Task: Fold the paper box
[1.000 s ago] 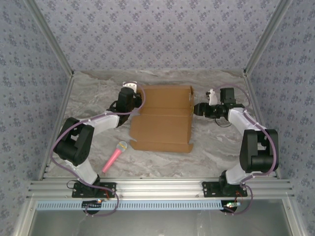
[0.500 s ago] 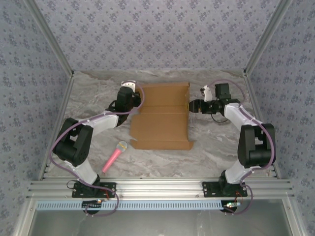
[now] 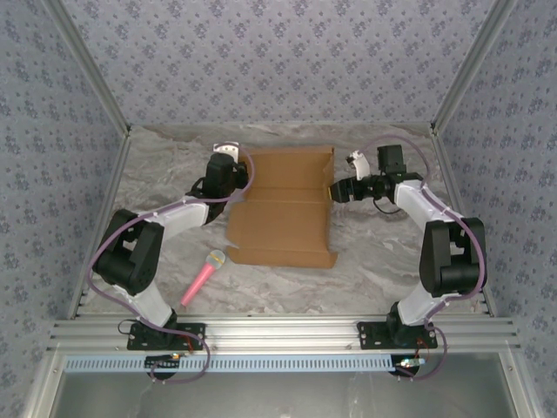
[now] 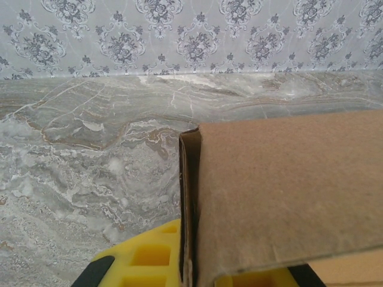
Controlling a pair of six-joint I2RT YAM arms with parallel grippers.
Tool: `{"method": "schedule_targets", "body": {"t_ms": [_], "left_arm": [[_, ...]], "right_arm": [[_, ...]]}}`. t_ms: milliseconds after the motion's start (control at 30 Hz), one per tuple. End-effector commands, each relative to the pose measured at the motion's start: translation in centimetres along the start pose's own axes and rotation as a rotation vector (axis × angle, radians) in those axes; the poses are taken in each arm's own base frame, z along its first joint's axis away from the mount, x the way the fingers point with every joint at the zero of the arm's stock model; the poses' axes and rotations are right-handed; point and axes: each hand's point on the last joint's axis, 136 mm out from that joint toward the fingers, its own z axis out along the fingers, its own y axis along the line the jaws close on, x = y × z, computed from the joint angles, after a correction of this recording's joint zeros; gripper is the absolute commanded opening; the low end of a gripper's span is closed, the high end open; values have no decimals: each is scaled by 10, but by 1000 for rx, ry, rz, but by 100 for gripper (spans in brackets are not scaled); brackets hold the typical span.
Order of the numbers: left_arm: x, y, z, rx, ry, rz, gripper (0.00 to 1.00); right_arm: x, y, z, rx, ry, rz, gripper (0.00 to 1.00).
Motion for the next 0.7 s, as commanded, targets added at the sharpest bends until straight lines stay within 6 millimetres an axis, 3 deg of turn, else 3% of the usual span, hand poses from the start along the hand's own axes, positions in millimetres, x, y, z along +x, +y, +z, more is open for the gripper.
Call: {"method": "schedule_targets", "body": {"t_ms": [0, 233, 467, 667], "left_arm": [[-30, -24, -11, 92, -56, 13, 0], [-30, -24, -11, 90, -53, 18, 0], [-30, -24, -12, 90, -52, 21, 0], [-30, -25, -11, 92, -51, 21, 0]], "right_arm": [[-26, 27, -6, -102, -59, -146, 75], [-26, 34, -8, -167, -63, -168, 80], [-23, 37, -18, -212, -87, -170, 99], [-20, 39, -24, -216, -91, -180, 99]]}}
